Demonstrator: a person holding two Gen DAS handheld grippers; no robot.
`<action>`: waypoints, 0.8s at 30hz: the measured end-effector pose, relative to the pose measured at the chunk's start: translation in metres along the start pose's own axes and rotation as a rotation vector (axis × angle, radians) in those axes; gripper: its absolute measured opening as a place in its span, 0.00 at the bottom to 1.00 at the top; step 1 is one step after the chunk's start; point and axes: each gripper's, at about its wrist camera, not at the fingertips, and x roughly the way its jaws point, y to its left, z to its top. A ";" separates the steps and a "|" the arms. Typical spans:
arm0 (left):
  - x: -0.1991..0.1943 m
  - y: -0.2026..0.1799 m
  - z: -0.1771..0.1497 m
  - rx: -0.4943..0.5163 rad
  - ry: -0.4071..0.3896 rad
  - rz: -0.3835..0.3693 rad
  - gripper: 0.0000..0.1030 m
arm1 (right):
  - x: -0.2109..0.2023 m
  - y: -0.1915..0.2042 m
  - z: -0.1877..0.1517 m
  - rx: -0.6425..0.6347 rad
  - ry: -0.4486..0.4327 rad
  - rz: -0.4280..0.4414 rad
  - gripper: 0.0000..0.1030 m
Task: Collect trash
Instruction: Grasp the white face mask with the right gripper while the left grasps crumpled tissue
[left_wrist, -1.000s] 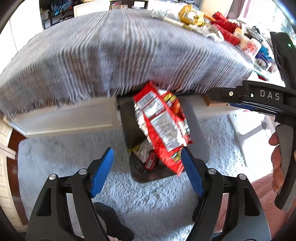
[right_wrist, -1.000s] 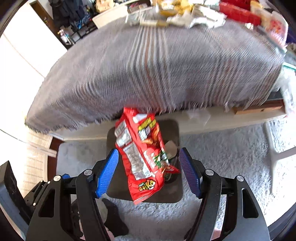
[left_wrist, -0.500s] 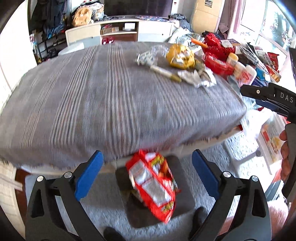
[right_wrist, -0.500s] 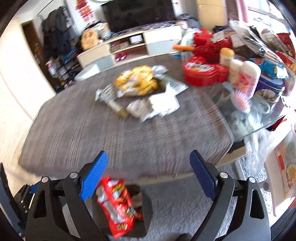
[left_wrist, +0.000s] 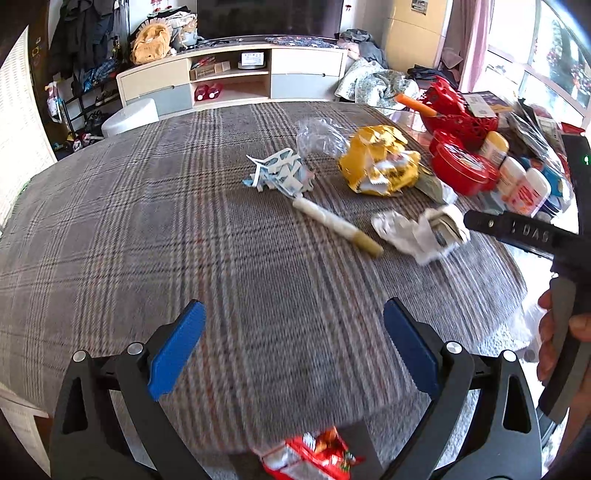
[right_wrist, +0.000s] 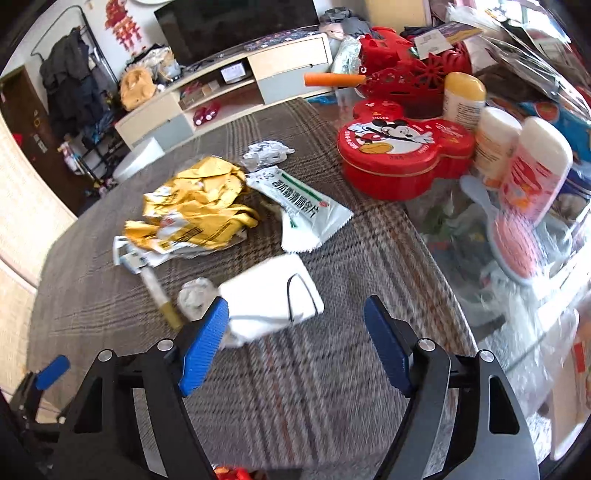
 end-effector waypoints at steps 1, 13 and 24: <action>0.005 0.000 0.003 -0.001 0.003 -0.002 0.89 | 0.004 0.000 0.002 -0.001 -0.001 -0.013 0.74; 0.029 -0.007 0.012 0.001 0.015 -0.015 0.89 | 0.028 0.003 0.007 0.017 0.073 0.103 0.76; 0.033 -0.018 0.016 0.007 0.013 -0.018 0.89 | 0.000 0.014 0.009 -0.035 0.006 0.131 0.30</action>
